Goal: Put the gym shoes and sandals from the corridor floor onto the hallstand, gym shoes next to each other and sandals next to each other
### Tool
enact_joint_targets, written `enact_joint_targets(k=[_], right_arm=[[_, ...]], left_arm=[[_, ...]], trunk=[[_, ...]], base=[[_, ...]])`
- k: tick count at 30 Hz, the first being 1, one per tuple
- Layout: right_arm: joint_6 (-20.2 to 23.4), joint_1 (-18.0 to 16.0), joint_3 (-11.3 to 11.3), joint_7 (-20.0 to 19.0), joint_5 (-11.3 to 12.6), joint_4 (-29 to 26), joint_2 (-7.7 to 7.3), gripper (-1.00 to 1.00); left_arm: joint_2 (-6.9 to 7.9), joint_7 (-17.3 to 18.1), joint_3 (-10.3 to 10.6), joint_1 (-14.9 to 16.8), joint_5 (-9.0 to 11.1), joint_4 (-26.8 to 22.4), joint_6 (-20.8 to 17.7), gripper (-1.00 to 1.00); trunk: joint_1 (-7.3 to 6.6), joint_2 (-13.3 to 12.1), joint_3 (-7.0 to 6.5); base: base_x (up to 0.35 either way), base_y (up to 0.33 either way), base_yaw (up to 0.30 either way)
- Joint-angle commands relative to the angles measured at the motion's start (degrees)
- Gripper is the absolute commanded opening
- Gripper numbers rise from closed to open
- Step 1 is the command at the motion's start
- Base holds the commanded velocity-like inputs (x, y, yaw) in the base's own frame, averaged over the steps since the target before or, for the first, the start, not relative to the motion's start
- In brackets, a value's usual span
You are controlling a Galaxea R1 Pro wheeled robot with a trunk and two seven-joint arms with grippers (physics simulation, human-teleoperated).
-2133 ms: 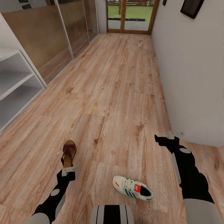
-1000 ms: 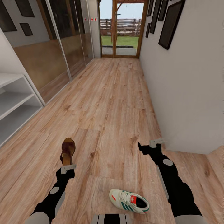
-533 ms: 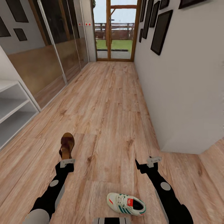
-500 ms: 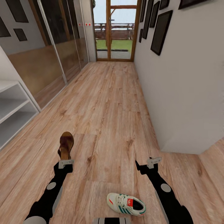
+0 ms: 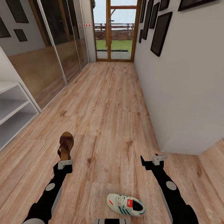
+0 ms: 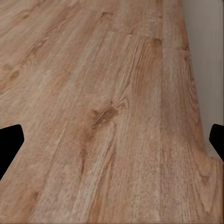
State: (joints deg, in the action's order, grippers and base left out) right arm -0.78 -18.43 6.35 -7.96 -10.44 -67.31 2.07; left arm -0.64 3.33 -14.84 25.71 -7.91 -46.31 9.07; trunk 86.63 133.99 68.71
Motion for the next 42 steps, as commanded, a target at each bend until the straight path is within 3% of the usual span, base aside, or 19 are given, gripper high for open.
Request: enact_joint_targets(k=[1, 31, 42], right_arm=[[-0.1, 0.0, 0.3, -0.5, -0.5, 0.0, 0.13, 1.0], [0.0, 0.0, 0.4, -0.4, -0.6, 2.3, 0.56, 1.0], [0.0, 0.0, 0.4, -0.5, -0.5, 1.6, 0.48, 1.0]], left_arm=[[-0.07, 0.4, -0.3, 0.0, -0.8, 0.0, 0.2, -1.0], [-0.02, 0.3, -0.3, 0.0, 0.2, -0.2, 0.2, -1.0], [-0.07, 0.3, -0.2, 0.0, 0.2, -0.2, 0.2, -1.0]], trunk=[[-0.01, 0.0, 0.04], [-0.01, 0.0, -1.47], [-0.01, 0.0, -1.55]], base=[[0.0, 0.0, 0.0], [-0.044, -0.05, 0.206], [-0.08, -0.055, 0.026]])
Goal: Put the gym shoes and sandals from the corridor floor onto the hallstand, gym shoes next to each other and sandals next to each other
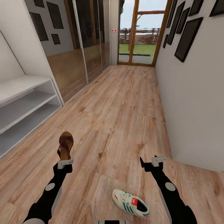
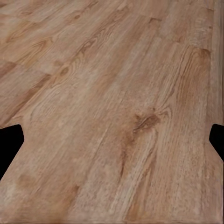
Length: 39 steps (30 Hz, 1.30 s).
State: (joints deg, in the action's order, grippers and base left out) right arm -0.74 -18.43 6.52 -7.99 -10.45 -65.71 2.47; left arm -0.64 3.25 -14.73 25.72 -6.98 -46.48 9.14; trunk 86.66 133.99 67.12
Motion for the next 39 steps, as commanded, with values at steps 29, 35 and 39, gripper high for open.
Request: enact_joint_targets(k=[29, 35, 39], right_arm=[[-0.1, 0.0, 0.2, -0.4, -0.5, 0.1, 0.17, 1.0], [-0.1, 0.0, 0.2, -0.4, -0.5, 0.1, 0.17, 1.0], [-0.1, 0.0, 0.2, -0.4, -0.5, 0.1, 0.17, 1.0]], left_arm=[[0.46, 6.5, -0.4, -6.4, 1.7, -3.3, 7.3, -1.0], [0.73, 13.5, -0.6, -7.3, 4.0, -5.1, 8.0, -1.0], [0.98, 13.8, -0.6, -8.6, 4.1, -5.4, 7.9, -1.0]], trunk=[[-0.04, 0.0, 0.04], [-0.04, 0.0, 0.04], [-0.04, 0.0, 0.04]], base=[[-0.134, -0.052, 0.0], [-0.001, 0.0, 0.0], [0.0, 0.0, 0.0]])
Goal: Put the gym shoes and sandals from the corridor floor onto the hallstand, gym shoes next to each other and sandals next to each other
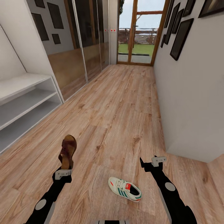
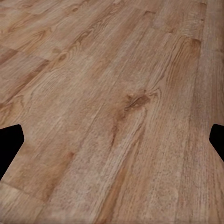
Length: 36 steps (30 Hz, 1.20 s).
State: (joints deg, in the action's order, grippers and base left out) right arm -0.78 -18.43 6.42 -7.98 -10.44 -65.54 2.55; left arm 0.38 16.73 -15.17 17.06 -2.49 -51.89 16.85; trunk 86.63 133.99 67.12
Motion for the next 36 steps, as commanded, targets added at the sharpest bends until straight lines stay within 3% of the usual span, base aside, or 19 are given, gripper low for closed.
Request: enact_joint_targets(k=[1, 7, 17, 26, 36], right_arm=[[-0.1, 0.0, 0.3, -0.5, -0.5, -0.1, 0.08, 1.0], [0.0, 0.0, 0.3, -0.5, -0.5, -0.1, 0.08, 1.0], [0.0, 0.0, 0.3, -0.5, -0.5, -0.1, 0.08, 1.0], [-0.1, 0.0, 0.3, -0.5, -0.6, -0.1, 0.08, 1.0], [0.0, 0.0, 0.3, -0.4, -0.5, -0.1, 0.17, 1.0]], left_arm=[[-0.02, -0.3, -0.2, -0.5, -0.4, 0.0, 0.2, -1.0], [-0.22, -5.6, -0.1, -1.1, -0.2, 0.1, 0.1, -1.0], [-0.13, -5.8, -0.1, -1.2, 0.1, -0.1, 0.1, -1.0], [-0.27, -5.8, 0.0, -1.2, 0.0, -0.1, 0.1, -1.0], [-0.3, -5.7, 0.7, -1.1, -0.5, -0.2, 0.2, -1.0]], trunk=[[-0.01, 0.0, 0.04], [-0.01, 0.0, 0.04], [-0.01, 0.0, 0.04], [-0.01, 0.0, 0.04], [-0.01, 0.0, 0.04]], base=[[0.0, 0.0, 0.0], [-0.093, -0.031, 0.0], [-0.288, 0.094, 0.0], [-0.029, 0.01, 0.008], [0.0, 0.0, 0.184]])
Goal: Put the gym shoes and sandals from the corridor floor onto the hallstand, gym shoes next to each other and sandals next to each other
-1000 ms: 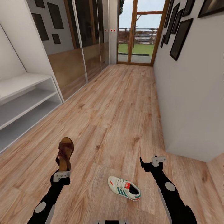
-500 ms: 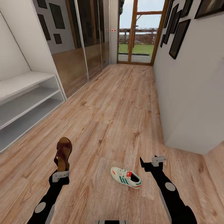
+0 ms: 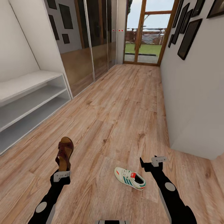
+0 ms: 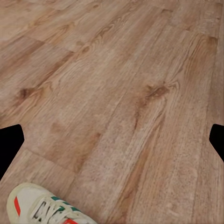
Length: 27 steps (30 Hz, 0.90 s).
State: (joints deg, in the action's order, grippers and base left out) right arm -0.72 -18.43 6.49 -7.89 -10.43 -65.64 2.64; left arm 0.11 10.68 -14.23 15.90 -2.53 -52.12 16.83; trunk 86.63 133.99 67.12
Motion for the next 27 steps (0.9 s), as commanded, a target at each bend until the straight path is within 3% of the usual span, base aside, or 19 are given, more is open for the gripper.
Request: enact_joint_targets(k=[1, 4, 8, 10, 12, 14, 15, 17, 19, 20, 21, 22, 27], right_arm=[[-0.1, 0.0, 0.3, -0.5, -0.5, 0.0, 0.05, 1.0], [-0.1, 0.0, 0.3, -0.6, -0.6, 0.3, -0.01, 1.0], [0.1, 0.0, -0.1, -1.1, -1.2, 3.6, -0.55, 1.0], [0.0, 0.0, -0.1, -1.3, -2.5, 5.6, -0.78, 1.0], [-0.1, 0.0, -0.1, -2.5, -6.1, 7.5, -1.51, 1.0], [-0.2, 0.0, 0.0, -4.8, -9.3, 8.1, -2.52, 1.0], [-0.3, 0.0, 0.2, -8.2, -11.8, 8.2, -3.9, 1.0], [-0.3, -0.1, 0.4, -11.9, -13.1, 7.7, -5.72, 1.0], [-0.2, -0.1, 0.6, -20.0, -14.2, 3.3, -10.88, 1.0], [-0.1, -0.1, 0.6, -22.1, -14.3, 2.2, -11.77, 1.0], [-0.1, -0.1, 0.6, -23.4, -14.4, 1.6, -12.13, 1.0], [0.0, -0.1, 0.6, -28.0, -14.6, -0.8, -13.07, 1.0], [0.1, -0.1, 0.6, -30.1, -14.7, -2.1, -13.16, 1.0]], left_arm=[[-0.06, 0.4, -0.2, 0.1, -0.4, 0.0, 0.2, -1.0], [-0.13, 0.6, -0.2, 0.1, -0.5, -1.1, -0.5, -1.0], [-0.17, 0.9, -0.3, 0.4, -0.6, -8.2, -13.7, -1.0], [-0.22, 1.0, -0.3, 0.6, -0.6, -9.8, -17.4, -1.0], [-0.24, 1.0, 0.0, 0.7, -0.6, -11.8, -20.3, -1.0], [-0.19, 1.0, 0.7, 0.8, -0.6, -12.8, -21.5, -1.0], [-0.15, 1.0, 1.2, 0.9, -0.6, -13.4, -22.1, -1.0], [-0.13, 1.0, 1.5, 0.9, -0.6, -13.7, -22.4, -1.0], [0.01, 1.0, 1.8, 0.9, -0.6, -13.9, -22.7, -1.0], [0.03, 1.0, 1.8, 0.9, -0.6, -13.9, -22.7, -1.0], [0.04, 1.0, 1.8, 0.9, -0.6, -13.9, -22.8, -1.0], [0.0, 1.0, 1.9, 0.9, -0.6, -13.9, -22.8, -1.0], [-0.2, 1.0, 2.0, 0.7, -0.6, -14.1, -22.7, -1.0]], trunk=[[-0.01, 0.0, 0.04], [-0.01, 0.0, 0.04], [-0.01, 0.0, 0.04], [-0.01, 0.0, 0.04], [-0.01, 0.0, 0.04], [-0.01, 0.0, 0.04], [-0.01, 0.0, 0.04], [-0.01, 0.0, 0.04], [-0.01, 0.0, 0.04], [-0.01, 0.0, 0.04], [-0.01, 0.0, 0.04], [-0.01, 0.0, 0.04], [-0.01, 0.0, 0.04]], base=[[0.0, 0.0, 0.024], [0.0, 0.0, 0.011], [0.0, 0.0, 0.001], [0.0, 0.0, 0.0], [0.0, 0.0, 0.0], [0.0, 0.0, 0.0], [0.0, 0.0, 0.0], [0.0, 0.0, 0.0], [0.0, 0.0, 0.0], [0.0, 0.0, 0.0], [0.0, 0.0, 0.0], [0.0, 0.0, 0.0], [0.0, 0.0, 0.0]])
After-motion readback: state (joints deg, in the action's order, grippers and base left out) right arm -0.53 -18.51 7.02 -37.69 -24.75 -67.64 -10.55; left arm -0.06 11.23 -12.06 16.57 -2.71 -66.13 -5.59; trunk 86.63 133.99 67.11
